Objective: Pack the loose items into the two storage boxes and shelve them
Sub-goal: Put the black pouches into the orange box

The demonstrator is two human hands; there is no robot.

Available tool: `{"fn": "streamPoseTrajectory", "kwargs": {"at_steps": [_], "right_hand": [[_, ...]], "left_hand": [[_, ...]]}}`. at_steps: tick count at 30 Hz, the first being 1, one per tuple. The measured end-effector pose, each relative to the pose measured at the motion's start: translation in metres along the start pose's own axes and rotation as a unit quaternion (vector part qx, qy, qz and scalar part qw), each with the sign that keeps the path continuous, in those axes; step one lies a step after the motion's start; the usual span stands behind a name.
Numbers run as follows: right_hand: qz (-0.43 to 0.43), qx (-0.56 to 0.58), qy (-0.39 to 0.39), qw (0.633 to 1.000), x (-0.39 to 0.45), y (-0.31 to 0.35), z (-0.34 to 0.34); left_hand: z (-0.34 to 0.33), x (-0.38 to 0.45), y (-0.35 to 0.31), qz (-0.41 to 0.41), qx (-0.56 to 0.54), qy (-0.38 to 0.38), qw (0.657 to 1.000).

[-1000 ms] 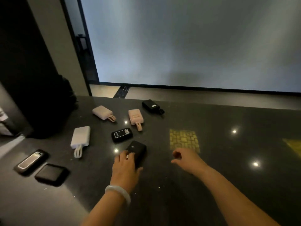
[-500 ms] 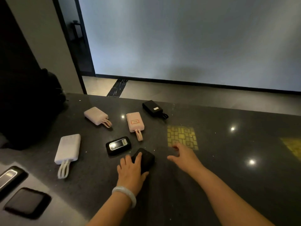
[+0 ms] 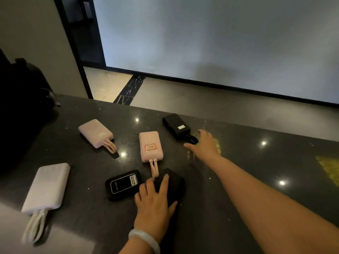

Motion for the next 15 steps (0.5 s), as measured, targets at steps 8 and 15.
{"fn": "streamPoseTrajectory", "kwargs": {"at_steps": [8, 15], "right_hand": [[0.023, 0.004, 0.024, 0.999, 0.068, 0.035, -0.028], [0.022, 0.015, 0.010, 1.000, 0.070, 0.029, -0.036]], "left_hand": [[-0.002, 0.000, 0.000, 0.014, 0.010, 0.002, 1.000], [0.001, -0.006, -0.002, 0.001, 0.017, -0.005, 1.000]]}}
Point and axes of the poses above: each hand's wrist, its own x-axis towards the middle knuckle, its own z-axis out of the back of the hand, y = z × x, the point moved 5 cm from there along x, towards the middle knuckle, and after that the axes turned 10 degrees about -x, right-handed, at the moved point
